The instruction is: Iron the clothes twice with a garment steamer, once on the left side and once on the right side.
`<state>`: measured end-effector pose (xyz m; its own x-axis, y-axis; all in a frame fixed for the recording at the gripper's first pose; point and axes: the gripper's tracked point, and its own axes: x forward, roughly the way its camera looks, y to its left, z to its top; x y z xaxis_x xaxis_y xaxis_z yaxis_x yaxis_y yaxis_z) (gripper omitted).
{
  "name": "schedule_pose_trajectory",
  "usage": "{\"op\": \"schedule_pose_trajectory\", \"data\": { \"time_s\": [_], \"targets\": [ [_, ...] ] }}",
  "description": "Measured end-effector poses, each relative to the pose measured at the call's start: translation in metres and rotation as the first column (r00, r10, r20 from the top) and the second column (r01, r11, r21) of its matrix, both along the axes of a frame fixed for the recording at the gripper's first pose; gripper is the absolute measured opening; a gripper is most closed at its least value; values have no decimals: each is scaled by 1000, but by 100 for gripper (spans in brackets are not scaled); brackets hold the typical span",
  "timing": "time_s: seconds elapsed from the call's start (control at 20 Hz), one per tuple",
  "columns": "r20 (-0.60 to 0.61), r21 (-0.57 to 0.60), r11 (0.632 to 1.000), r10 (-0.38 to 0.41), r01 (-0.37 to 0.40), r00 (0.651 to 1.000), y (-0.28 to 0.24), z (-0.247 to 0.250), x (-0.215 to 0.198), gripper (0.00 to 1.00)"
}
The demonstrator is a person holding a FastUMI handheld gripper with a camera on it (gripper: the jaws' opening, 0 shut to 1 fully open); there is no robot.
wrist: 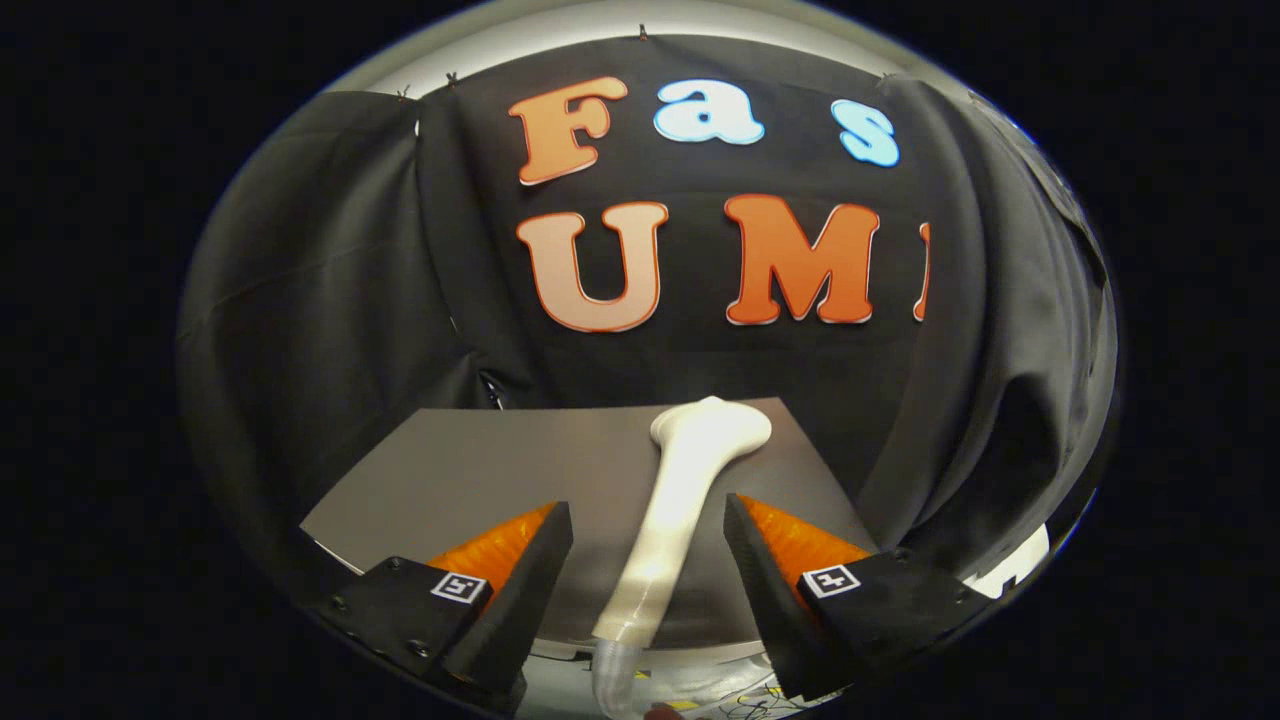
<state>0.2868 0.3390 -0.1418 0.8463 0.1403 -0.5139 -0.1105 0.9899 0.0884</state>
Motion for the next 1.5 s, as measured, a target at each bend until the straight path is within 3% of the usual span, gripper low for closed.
{"op": "schedule_pose_trajectory", "data": {
  "time_s": [0.35, 0.65, 0.8, 0.9, 1.05, 1.3, 1.5],
  "targets": [
    [-134, -64, 994, -94, 86, 986, -8, -52, 30, 99],
    [-92, -69, 994, -87, 81, 992, -6, -54, 44, 67],
    [-97, 18, 996, -88, 90, 991, -2, -54, 45, 52],
    [-99, 68, 996, -55, 62, 994, 6, -49, 47, 44],
    [-23, 70, 997, 18, -17, 1000, 20, -37, 42, 39],
    [118, -35, 994, 109, -106, 987, 28, -17, 26, 39],
    [184, 10, 992, 120, -124, 976, 28, -1, 9, 38]
  ]
}}
